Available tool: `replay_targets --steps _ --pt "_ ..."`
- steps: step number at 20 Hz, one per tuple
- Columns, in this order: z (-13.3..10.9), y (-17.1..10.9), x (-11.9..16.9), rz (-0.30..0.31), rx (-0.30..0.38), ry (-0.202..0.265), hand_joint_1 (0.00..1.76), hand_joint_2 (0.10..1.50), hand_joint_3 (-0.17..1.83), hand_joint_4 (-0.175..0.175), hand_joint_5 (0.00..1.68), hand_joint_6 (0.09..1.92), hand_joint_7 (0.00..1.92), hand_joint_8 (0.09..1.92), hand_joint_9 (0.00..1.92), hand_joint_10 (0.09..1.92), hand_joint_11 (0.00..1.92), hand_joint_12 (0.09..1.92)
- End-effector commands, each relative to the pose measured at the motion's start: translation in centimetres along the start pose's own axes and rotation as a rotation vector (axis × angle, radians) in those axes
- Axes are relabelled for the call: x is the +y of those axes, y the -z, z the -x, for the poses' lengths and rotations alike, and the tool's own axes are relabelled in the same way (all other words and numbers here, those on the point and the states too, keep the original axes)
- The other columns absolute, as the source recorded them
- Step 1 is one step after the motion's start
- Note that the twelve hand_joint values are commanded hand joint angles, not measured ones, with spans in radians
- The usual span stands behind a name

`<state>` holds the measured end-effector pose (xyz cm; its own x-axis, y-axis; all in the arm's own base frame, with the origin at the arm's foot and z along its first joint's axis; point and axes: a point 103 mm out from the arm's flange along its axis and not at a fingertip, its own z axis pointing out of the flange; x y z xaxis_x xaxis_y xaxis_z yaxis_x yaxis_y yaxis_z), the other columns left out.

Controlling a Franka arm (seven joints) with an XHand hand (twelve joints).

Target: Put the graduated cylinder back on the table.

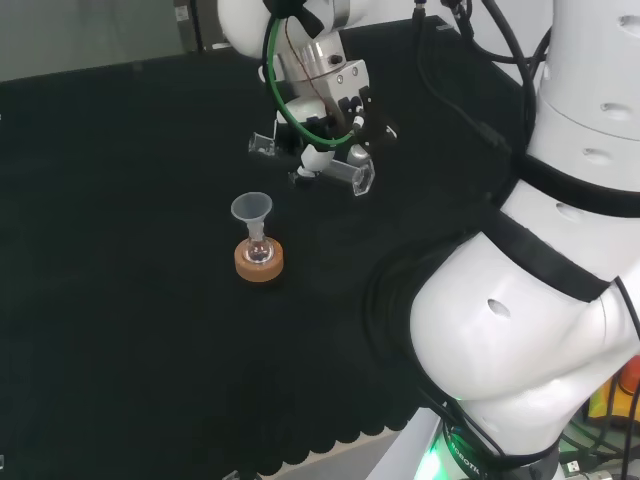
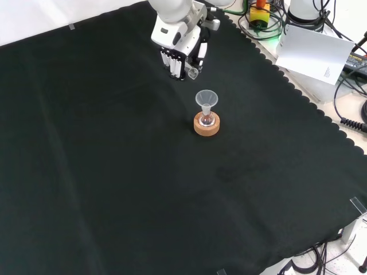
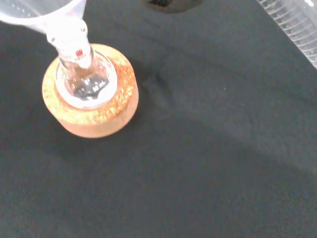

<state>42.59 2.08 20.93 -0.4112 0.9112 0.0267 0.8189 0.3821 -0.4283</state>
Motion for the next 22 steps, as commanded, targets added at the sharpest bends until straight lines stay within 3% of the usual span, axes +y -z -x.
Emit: replay_targets --steps 1,11,22 --pt "2.0 -0.3 1.8 0.11 0.114 0.025 1.27 1.09 0.0 -0.175 1.01 0.96 1.04 0.94 1.47 0.09 1.26 0.7" --pt "4.6 -0.2 6.6 0.269 0.303 0.078 1.27 1.1 0.0 -0.175 1.01 0.96 1.04 0.94 1.47 0.09 1.26 0.7" --pt "6.4 1.6 13.4 0.39 0.422 0.154 1.27 1.1 0.0 -0.175 1.0 0.97 1.03 0.95 1.46 0.09 1.25 0.7"
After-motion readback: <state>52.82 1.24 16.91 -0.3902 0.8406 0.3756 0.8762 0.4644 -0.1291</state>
